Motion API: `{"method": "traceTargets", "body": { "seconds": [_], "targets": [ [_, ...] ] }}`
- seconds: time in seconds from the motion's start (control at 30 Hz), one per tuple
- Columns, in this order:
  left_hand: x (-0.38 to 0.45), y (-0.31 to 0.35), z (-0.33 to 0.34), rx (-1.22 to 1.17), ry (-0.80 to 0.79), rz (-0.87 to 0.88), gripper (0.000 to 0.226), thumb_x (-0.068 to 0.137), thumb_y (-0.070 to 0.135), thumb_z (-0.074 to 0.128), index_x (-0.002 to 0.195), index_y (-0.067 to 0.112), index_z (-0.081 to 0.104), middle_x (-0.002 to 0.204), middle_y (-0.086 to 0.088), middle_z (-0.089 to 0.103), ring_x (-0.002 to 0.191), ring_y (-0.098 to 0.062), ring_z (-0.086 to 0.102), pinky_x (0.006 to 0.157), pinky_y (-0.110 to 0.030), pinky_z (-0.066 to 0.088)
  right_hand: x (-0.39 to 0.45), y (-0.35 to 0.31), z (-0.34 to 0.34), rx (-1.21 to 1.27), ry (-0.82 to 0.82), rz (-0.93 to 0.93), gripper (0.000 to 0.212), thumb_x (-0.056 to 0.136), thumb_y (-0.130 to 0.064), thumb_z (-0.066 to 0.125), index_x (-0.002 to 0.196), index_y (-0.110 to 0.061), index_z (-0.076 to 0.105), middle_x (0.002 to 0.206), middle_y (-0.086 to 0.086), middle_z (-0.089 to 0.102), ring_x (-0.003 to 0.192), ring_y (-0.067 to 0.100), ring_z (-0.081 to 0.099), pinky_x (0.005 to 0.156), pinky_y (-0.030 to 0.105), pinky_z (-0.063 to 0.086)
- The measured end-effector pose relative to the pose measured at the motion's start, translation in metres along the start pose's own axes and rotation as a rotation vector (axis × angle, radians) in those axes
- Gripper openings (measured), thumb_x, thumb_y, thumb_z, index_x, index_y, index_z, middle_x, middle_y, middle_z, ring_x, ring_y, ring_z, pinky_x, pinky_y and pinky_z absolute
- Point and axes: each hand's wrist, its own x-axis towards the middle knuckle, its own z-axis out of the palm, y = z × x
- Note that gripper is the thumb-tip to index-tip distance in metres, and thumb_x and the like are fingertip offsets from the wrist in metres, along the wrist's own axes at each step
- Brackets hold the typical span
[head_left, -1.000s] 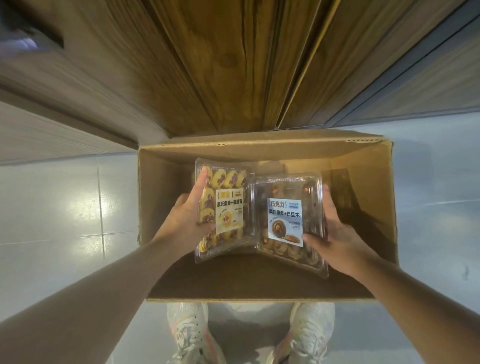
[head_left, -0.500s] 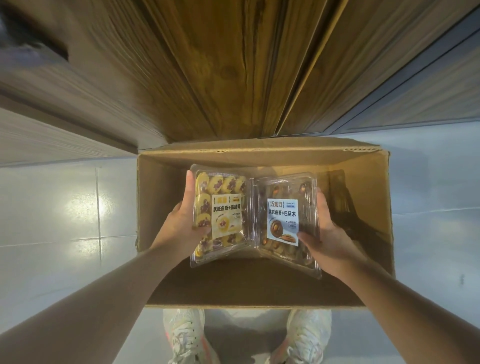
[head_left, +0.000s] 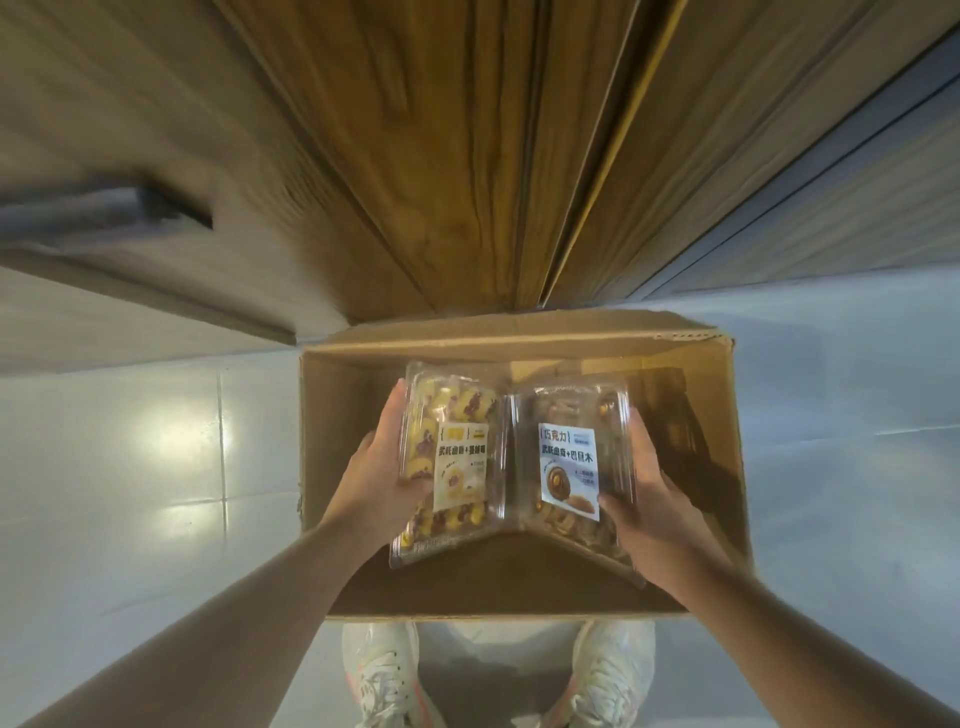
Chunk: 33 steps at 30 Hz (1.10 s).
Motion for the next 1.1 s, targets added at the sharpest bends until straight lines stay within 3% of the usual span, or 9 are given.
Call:
{"method": "traceTargets", "body": {
  "seconds": [0.17,0.3,0.43,0.53,0.63,0.7,0.83,0.97,1.1],
  "targets": [
    [-0.054,0.047,-0.036,-0.044,-0.059,0.024,0.107,0.086,0.001,0.074,0.152,0.058,0.010,0.125,0.028,0.056,0.123,-0.004,0.053,0.105,-0.050,0.050,-0.053,-0.037,-0.051,0.205,0.051,0.035,0.091,0.095,-0.046,0.064,0.147,-0.067,-0.009,0.143,-0.019,0.055,0.117,0.022,0.066,0.085,0.048,0.061],
    [-0.112,0.100,-0.077,-0.049,-0.035,0.080,0.107,0.089,0.002,0.071,0.145,0.069,0.010,0.124,0.027,0.063,0.121,-0.009,0.062,0.103,-0.046,0.053,-0.111,-0.077,-0.111,0.231,0.040,-0.018,0.090,0.097,-0.036,0.062,0.146,-0.069,-0.006,0.135,-0.022,0.062,0.120,0.014,0.064,0.103,0.042,0.052],
    [-0.185,0.158,-0.127,-0.156,-0.026,0.151,0.104,0.089,-0.001,0.070,0.128,0.079,0.019,0.110,0.047,0.059,0.105,0.007,0.067,0.096,-0.038,0.058,-0.184,-0.119,-0.173,0.166,0.079,-0.061,0.103,0.095,-0.023,0.064,0.144,-0.068,-0.016,0.130,-0.021,0.066,0.116,0.014,0.066,0.104,0.038,0.050],
    [-0.247,0.198,-0.165,-0.316,-0.042,0.209,0.092,0.086,-0.013,0.070,0.138,0.054,0.033,0.109,0.031,0.069,0.097,0.009,0.068,0.079,-0.024,0.061,-0.248,-0.154,-0.216,0.145,0.153,-0.049,0.108,0.093,-0.025,0.068,0.139,-0.074,-0.017,0.121,-0.031,0.065,0.110,0.010,0.068,0.097,0.029,0.051],
    [-0.312,0.236,-0.201,-0.414,-0.060,0.255,0.088,0.080,-0.018,0.072,0.139,0.041,0.043,0.116,0.000,0.071,0.099,-0.008,0.073,0.074,-0.025,0.061,-0.313,-0.192,-0.263,0.176,0.221,-0.073,0.106,0.089,-0.033,0.072,0.140,-0.075,-0.010,0.125,-0.023,0.067,0.111,0.012,0.068,0.100,0.037,0.052],
    [-0.357,0.261,-0.226,-0.434,-0.068,0.302,0.089,0.079,-0.016,0.075,0.141,0.040,0.043,0.116,0.000,0.069,0.096,-0.010,0.073,0.075,-0.025,0.060,-0.363,-0.226,-0.299,0.184,0.250,-0.125,0.101,0.091,-0.034,0.071,0.141,-0.074,-0.007,0.123,-0.030,0.067,0.107,0.000,0.068,0.102,0.036,0.052],
    [-0.441,0.302,-0.277,-0.383,-0.049,0.437,0.092,0.080,-0.012,0.078,0.138,0.048,0.041,0.116,0.000,0.073,0.103,-0.011,0.072,0.077,-0.026,0.061,-0.458,-0.291,-0.353,0.165,0.342,-0.266,0.099,0.096,-0.028,0.065,0.138,-0.076,-0.011,0.108,-0.063,0.045,0.095,-0.018,0.062,0.083,0.015,0.050],
    [-0.500,0.341,-0.333,-0.452,-0.045,0.520,0.087,0.081,-0.021,0.070,0.141,0.038,0.046,0.119,0.004,0.075,0.104,-0.027,0.075,0.076,-0.036,0.064,-0.515,-0.338,-0.393,0.214,0.406,-0.405,0.093,0.097,-0.016,0.064,0.146,-0.069,0.004,0.134,-0.057,0.036,0.121,-0.017,0.052,0.090,0.016,0.052],
    [-0.536,0.376,-0.386,-0.478,0.035,0.588,0.085,0.083,-0.008,0.076,0.135,0.055,0.052,0.127,-0.006,0.066,0.107,-0.027,0.074,0.087,-0.051,0.061,-0.553,-0.385,-0.434,0.253,0.484,-0.490,0.083,0.097,-0.024,0.063,0.142,-0.065,0.007,0.133,-0.059,0.024,0.128,-0.021,0.040,0.094,0.009,0.044]
  ]
}}
